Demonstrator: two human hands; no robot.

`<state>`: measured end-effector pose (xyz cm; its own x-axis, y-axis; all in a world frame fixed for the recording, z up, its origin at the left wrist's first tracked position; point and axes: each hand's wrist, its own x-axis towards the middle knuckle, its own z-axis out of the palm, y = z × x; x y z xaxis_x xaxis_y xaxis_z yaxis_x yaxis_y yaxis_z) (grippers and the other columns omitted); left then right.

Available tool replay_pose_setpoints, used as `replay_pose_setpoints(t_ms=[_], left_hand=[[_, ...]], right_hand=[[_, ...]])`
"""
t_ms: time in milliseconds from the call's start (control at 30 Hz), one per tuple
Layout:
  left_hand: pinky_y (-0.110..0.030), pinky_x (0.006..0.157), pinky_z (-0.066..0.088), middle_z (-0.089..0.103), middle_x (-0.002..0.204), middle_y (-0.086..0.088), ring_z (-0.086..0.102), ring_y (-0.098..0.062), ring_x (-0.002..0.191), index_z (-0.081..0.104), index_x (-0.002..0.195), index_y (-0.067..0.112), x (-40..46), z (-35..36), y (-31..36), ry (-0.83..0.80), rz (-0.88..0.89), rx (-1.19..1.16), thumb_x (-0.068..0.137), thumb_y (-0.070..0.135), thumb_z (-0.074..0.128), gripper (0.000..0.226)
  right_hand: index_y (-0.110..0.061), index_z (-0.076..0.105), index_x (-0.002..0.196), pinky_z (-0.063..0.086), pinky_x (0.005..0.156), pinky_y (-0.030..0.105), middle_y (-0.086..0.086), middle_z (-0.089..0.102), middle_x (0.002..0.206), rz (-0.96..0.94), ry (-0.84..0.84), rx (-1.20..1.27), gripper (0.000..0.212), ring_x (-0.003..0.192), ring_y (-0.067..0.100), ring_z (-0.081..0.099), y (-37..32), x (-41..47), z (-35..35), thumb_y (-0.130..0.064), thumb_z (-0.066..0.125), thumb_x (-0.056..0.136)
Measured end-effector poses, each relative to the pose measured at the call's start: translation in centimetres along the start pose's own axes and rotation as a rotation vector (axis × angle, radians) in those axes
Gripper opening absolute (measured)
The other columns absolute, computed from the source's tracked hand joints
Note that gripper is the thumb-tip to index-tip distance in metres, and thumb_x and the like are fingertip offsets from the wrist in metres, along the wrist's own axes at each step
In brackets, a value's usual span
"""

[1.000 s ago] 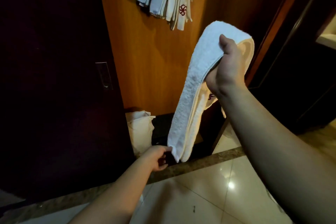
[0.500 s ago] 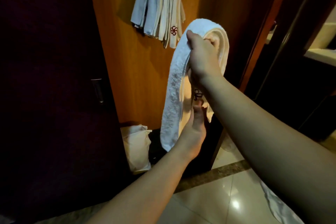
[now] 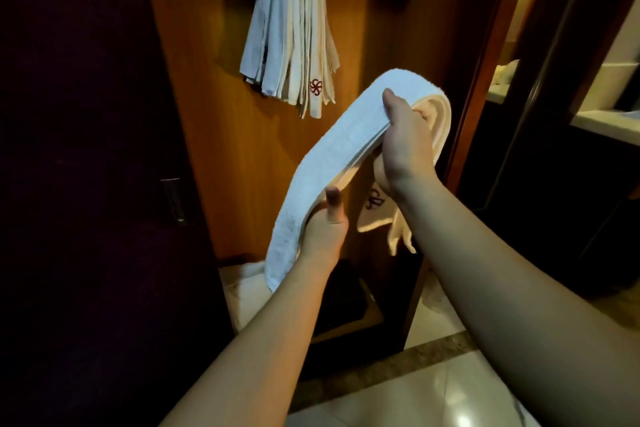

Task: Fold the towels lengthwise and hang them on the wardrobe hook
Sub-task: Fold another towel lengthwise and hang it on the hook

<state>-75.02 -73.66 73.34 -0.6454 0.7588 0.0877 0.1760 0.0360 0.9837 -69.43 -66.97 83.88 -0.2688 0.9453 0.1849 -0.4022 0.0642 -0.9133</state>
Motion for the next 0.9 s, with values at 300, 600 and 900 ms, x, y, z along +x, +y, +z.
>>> replay_pose_setpoints(t_ms=[300, 600, 900], left_hand=[[-0.041, 0.101, 0.051, 0.071, 0.116, -0.013, 0.067, -0.029, 0.110, 0.061, 0.115, 0.015, -0.4, -0.7, 5.5, 0.244, -0.134, -1.235, 0.090, 0.049, 0.064, 0.042], [-0.049, 0.092, 0.056, 0.068, 0.103, -0.019, 0.068, -0.034, 0.099, 0.052, 0.104, 0.005, 2.5, -4.5, 9.0, 0.324, -0.173, -1.284, 0.097, 0.014, 0.061, 0.015], [-0.042, 0.103, 0.048, 0.069, 0.120, -0.012, 0.066, -0.025, 0.110, 0.053, 0.135, 0.011, 8.4, -7.9, 10.3, 0.075, 0.019, -0.703, 0.096, 0.064, 0.042, 0.067]], right_hand=[[-0.015, 0.050, 0.136, 0.032, 0.096, 0.022, -0.014, 0.057, 0.109, -0.138, 0.063, -0.221, 0.043, 0.101, 0.003, 0.054, 1.2, 1.1, -3.1, -0.040, 0.050, 0.102], [-0.013, 0.040, 0.148, 0.031, 0.111, 0.035, 0.002, 0.048, 0.143, -0.016, -0.009, -0.320, 0.066, 0.131, 0.021, 0.045, 2.2, 2.6, -4.6, -0.055, 0.045, 0.098], [-0.025, 0.047, 0.142, 0.031, 0.118, 0.039, -0.009, 0.056, 0.137, -0.065, -0.022, -0.160, 0.067, 0.127, 0.012, 0.051, 1.8, 7.4, -1.3, -0.064, 0.050, 0.088]])
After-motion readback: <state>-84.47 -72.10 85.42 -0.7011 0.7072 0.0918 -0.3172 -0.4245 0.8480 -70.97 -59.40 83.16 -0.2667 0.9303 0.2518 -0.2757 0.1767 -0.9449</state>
